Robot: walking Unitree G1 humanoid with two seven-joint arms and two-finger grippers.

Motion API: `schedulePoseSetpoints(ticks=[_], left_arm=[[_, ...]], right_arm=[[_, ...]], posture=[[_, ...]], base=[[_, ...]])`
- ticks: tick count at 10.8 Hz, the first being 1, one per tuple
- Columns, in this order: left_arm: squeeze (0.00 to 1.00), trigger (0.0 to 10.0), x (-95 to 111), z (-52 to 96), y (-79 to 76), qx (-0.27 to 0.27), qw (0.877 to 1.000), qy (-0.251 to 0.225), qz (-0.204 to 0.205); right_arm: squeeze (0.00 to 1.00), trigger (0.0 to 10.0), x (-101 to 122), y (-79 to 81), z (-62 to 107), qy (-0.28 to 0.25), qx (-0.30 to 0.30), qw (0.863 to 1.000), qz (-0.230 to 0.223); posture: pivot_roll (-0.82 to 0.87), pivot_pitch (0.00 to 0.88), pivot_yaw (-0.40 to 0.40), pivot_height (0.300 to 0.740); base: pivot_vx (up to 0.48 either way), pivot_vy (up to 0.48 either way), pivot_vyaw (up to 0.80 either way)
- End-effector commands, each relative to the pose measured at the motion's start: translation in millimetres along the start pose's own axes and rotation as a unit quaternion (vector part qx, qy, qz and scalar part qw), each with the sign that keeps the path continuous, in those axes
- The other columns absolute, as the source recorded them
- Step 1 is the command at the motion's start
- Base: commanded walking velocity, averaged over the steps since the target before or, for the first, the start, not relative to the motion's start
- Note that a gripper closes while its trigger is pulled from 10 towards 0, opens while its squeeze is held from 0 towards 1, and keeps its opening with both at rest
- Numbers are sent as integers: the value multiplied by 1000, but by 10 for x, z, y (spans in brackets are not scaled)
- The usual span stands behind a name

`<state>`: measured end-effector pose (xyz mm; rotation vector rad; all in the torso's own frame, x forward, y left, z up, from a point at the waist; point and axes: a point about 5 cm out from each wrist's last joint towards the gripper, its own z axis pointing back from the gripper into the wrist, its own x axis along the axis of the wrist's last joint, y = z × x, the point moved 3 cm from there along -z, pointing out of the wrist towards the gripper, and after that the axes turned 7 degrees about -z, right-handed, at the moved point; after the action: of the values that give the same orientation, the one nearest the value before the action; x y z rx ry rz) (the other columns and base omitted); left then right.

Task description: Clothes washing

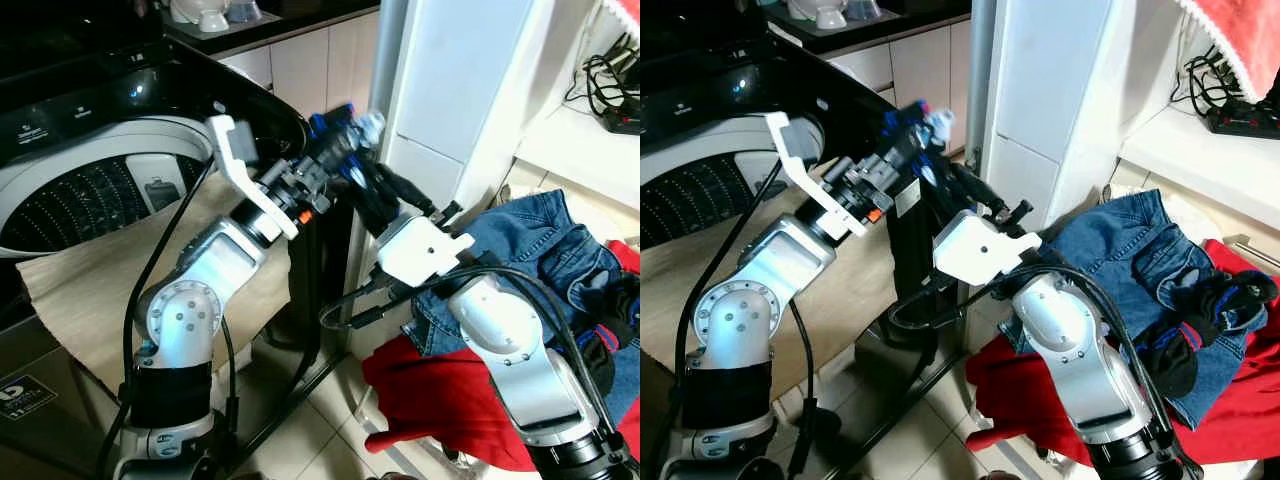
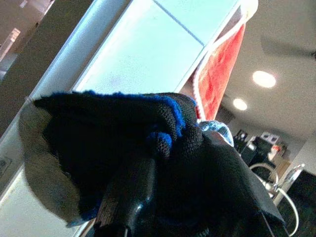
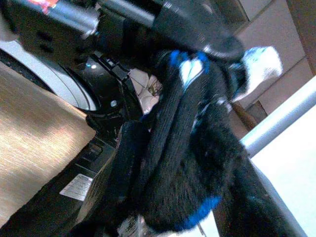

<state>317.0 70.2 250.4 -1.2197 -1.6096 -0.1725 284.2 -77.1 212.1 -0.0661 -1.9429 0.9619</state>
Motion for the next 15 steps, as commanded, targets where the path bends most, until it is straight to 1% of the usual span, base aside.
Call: schedulePoseSetpoints(ticks=[1,2,3,4,5,6,7,8,9,10,11,13,15], left_arm=[[0,2941,90,-37,-35,-9,1000,-18,7],[0,0,170,-35,1,1,999,-43,17],[0,0,243,-18,139,44,998,-48,-24],[0,0,340,-28,291,98,987,-31,-126],[0,0,508,16,646,212,950,25,-228],[0,0,767,124,882,287,893,53,-341],[0,0,1050,242,1049,342,849,53,-399],[0,0,1337,490,1364,411,762,120,-485],[0,1765,1335,588,1510,427,723,178,-513],[0,10000,1279,679,1667,440,700,225,-516],[1000,10000,1140,743,1781,425,705,275,-497],[1000,10000,1169,742,1836,420,706,286,-494],[1000,10000,1190,709,1846,410,710,292,-492]], right_arm=[[0,10000,-54,5,13,14,0,1000,6],[0,10000,-41,-37,28,8,-16,1000,5],[0,10000,4,-99,42,-2,-36,999,-2],[0,10000,12,-136,47,-1,-46,999,-13],[0,10000,-7,-86,25,11,-22,998,-58],[0,10000,28,-10,-5,13,9,995,-99],[0,10000,110,45,-41,7,30,988,-154],[0,10000,169,167,-83,31,80,968,-234],[0,10000,151,238,-70,52,116,963,-236],[0,10000,124,285,-50,68,143,964,-216],[0,10000,110,327,-17,83,166,958,-217],[0,10000,109,333,14,103,177,954,-221],[0,10000,97,331,26,111,175,953,-222]], posture=[[-73,0,34,740],[-73,0,34,740],[-74,0,34,740],[-75,0,33,740],[-73,0,33,740],[-75,0,34,740],[-72,0,33,740],[-67,0,28,740],[-61,0,20,740],[-58,0,15,740],[-60,0,16,740],[-67,0,21,740],[-70,0,26,740]], base=[[0,0,0],[0,0,0],[0,0,0],[0,0,0],[0,0,0],[0,0,0],[0,0,0],[0,0,0],[0,0,0],[0,0,0],[0,0,0],[0,0,0],[0,0,0]])
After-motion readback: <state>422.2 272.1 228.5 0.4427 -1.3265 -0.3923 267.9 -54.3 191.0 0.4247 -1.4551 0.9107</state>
